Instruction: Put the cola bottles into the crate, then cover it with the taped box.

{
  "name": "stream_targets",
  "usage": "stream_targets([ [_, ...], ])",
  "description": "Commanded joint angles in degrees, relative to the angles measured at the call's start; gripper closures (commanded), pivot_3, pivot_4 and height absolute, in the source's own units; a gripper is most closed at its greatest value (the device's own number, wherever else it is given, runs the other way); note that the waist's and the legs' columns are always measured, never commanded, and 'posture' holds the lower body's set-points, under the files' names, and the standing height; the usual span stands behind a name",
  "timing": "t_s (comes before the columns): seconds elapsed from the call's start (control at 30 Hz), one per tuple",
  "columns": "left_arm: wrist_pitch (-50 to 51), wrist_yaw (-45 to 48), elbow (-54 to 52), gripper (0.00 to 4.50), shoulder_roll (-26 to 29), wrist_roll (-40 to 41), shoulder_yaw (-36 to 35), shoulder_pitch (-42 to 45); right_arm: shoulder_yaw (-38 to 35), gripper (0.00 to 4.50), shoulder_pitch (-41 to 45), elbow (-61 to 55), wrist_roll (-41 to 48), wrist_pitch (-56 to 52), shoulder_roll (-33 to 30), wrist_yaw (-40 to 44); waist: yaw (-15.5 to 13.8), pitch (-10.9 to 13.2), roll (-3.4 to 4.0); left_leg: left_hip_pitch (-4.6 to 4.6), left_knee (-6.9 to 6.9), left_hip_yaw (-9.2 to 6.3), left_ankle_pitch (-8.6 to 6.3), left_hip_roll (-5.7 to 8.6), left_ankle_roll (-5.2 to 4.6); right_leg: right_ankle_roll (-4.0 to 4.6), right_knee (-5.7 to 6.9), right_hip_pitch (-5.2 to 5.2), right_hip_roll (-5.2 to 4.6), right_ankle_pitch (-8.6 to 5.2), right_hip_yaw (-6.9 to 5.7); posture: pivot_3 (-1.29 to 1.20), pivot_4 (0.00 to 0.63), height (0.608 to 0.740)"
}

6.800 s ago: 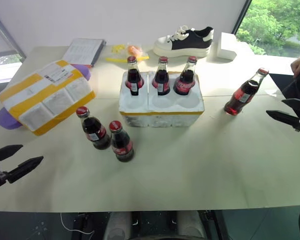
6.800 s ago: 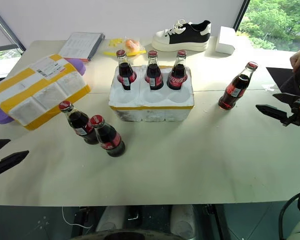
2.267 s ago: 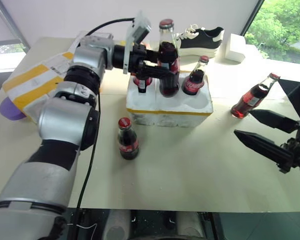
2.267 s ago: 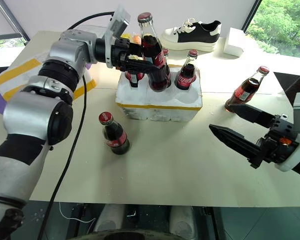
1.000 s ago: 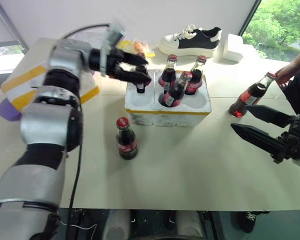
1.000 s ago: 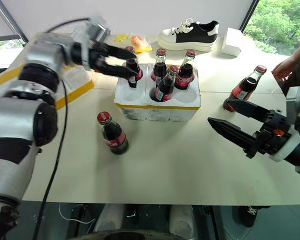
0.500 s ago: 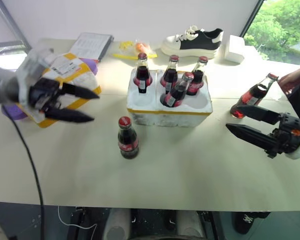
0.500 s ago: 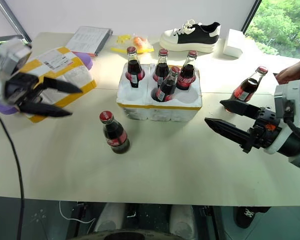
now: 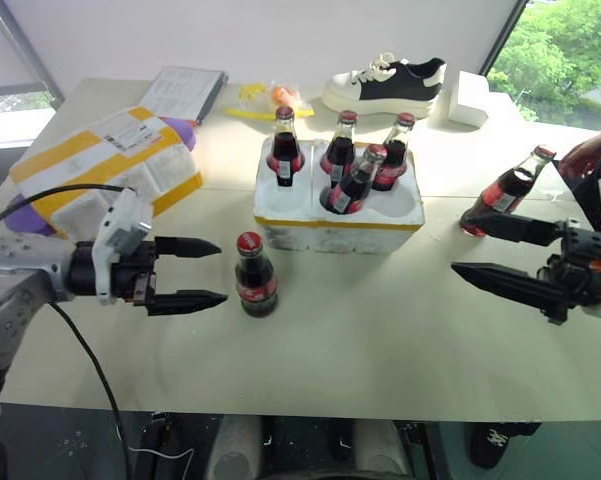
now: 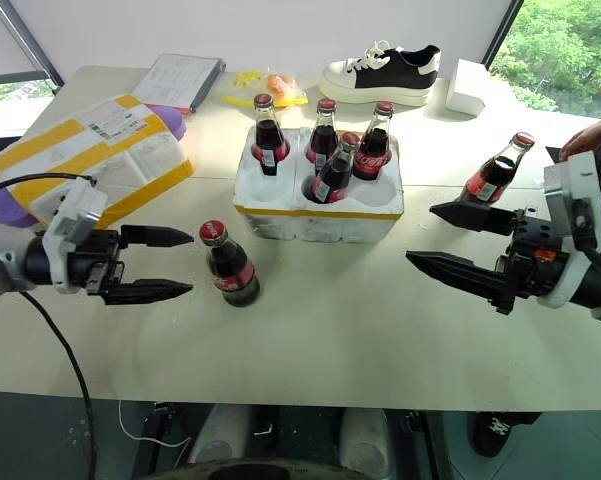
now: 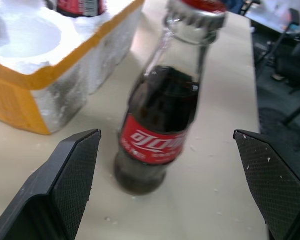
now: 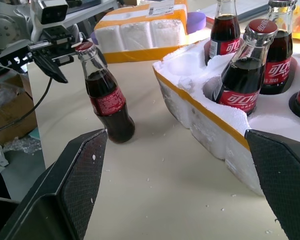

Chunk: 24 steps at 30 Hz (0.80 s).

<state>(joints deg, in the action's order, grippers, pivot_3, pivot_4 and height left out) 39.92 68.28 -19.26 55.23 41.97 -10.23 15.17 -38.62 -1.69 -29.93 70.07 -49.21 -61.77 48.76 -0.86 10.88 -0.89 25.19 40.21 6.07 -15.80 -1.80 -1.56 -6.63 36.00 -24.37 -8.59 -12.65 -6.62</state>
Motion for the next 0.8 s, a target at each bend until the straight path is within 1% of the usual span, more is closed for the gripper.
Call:
stream_targets([
  [0.03, -2.9, -2.2, 0.5, 0.05, -2.0, -2.5, 1.4, 1.9, -2.6, 0.00, 0.7, -0.5, 1.5, -0.7, -0.4, -0.4, 0.0, 0.0, 0.00, 0.00, 0.00, 0.00, 0.00, 0.00, -0.01, 0.00, 0.00, 0.00, 0.00, 0.00, 0.00, 0.00, 0.150, 0.740],
  [0.47, -6.4, -0.2, 2.0, 0.05, -7.1, -5.8, 9.3, 3.5, -3.9, 0.00, 1.6, 0.1, 1.9, -1.9, -0.3, -2.4, 0.0, 0.0, 0.01, 0.00, 0.00, 0.02, -0.03, -0.01, -0.05, 0.00, 0.00, -0.01, 0.00, 0.00, 0.00, 0.00, 0.150, 0.740],
  [0.7, -7.3, -1.2, 3.9, 0.05, -11.6, -8.1, 13.5, 4.7, -4.0, 0.00, 1.7, -0.5, 2.4, -2.0, 0.4, -3.3, 0.0, 0.0, 0.01, 0.00, 0.00, 0.01, -0.03, -0.01, -0.05, 0.00, 0.00, -0.01, -0.01, 0.00, 0.00, 0.00, 0.150, 0.740],
  [0.77, -7.3, -0.6, 4.1, 0.59, -11.7, -7.8, 13.2, 4.8, -3.9, 0.00, 1.7, -0.6, 2.4, -2.1, 0.6, -3.4, 0.0, 0.0, 0.02, 0.00, 0.00, 0.02, -0.04, -0.01, -0.06, 0.00, 0.00, -0.01, -0.01, 0.00, 0.01, 0.00, 0.150, 0.740],
  [0.8, -7.2, -0.4, 4.1, 0.98, -11.5, -7.7, 13.0, 4.8, -3.8, 0.00, 1.7, -0.7, 2.4, -2.1, 0.7, -3.5, 0.1, 0.0, 0.02, 0.01, 0.00, 0.02, -0.04, -0.01, -0.07, 0.00, -0.01, -0.01, -0.01, 0.00, 0.01, 0.00, 0.150, 0.740],
])
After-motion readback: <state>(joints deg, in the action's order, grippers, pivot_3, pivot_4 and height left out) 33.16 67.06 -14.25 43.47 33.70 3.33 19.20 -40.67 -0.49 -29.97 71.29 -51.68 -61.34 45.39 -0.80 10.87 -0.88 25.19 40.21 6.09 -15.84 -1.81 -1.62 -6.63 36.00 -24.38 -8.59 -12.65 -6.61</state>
